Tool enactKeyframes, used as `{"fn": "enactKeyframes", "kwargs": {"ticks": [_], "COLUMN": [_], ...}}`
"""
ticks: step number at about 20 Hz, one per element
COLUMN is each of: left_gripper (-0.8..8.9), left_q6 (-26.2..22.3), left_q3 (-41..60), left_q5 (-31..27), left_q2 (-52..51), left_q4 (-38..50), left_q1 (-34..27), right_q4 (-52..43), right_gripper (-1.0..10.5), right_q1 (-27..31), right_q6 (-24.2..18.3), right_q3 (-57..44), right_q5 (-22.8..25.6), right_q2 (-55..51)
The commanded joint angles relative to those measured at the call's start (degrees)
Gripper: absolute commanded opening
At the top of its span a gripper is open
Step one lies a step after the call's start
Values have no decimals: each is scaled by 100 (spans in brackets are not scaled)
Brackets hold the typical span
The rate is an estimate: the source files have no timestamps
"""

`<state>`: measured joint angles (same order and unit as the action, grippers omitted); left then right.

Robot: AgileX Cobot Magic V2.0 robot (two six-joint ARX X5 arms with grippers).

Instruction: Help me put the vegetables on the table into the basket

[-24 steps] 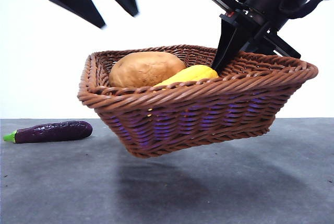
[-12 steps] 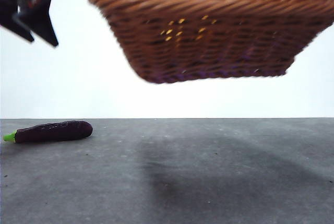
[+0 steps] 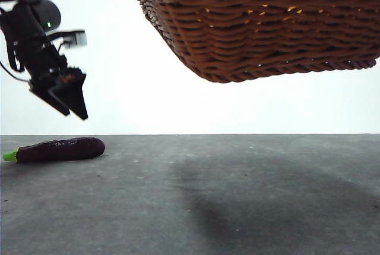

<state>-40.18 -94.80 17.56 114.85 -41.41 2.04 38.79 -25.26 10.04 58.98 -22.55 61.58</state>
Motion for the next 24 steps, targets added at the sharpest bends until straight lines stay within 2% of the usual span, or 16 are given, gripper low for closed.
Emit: {"fn": "enactKeyframes", "kwargs": {"ticks": [1, 6, 7, 11, 15, 18, 20, 24], "left_gripper": [533, 526, 454, -13, -8, -6, -6, -6], "left_q6": [-205, -192, -184, -55, 433, 459, 459, 334], "left_q3": [4, 4, 4, 4, 4, 4, 4, 4], "left_q5": [42, 42, 35, 22, 46, 48, 144, 695], "left_q2": [389, 861, 868, 870, 817, 439, -68, -1539], "left_q4": [79, 221, 245, 210, 157, -85, -184, -634], "left_q1": [-15, -9, -9, -9, -11, -15, -15, 70], "right_q4": [-4, 98, 98, 74, 72, 74, 72, -214], "right_gripper": [-12, -12, -12, -12, -12, -12, -12, -12], "right_q1": [-11, -11, -11, -11, -11, -11, -11, -11], "right_q6": [68, 66, 66, 68, 76, 81, 79, 83], "right_q3": [57, 57, 57, 57, 57, 55, 55, 55], "right_q5": [-131, -142, -136, -107, 33, 105, 116, 90], "right_q2": [-35, -35, -35, -35, -26, 96, 339, 1150]}}
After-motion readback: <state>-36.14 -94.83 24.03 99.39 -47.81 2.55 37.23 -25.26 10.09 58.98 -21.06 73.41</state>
